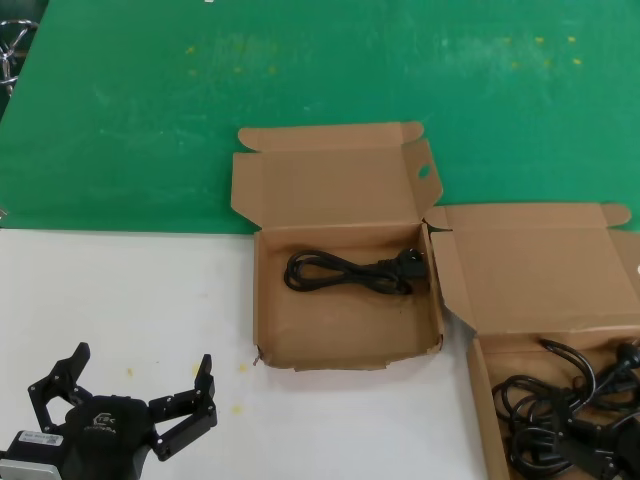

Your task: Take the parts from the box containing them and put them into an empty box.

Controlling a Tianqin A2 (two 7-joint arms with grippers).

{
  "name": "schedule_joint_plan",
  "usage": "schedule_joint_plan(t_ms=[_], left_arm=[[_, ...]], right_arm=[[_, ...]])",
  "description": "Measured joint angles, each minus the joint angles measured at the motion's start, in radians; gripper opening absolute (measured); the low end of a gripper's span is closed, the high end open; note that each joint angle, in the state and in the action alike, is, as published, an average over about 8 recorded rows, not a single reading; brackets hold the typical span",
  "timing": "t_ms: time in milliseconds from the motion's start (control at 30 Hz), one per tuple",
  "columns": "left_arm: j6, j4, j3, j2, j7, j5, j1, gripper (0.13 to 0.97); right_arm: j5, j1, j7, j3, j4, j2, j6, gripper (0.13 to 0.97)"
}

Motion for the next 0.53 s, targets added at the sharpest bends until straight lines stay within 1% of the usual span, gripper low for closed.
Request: schedule_joint_plan(t_ms=[533], left_arm=[[0.000,0.000,0.000,0.000,0.000,0.000,0.000,0.966]], right_arm=[[0.000,0.000,0.000,0.000,0.000,0.000,0.000,0.966]])
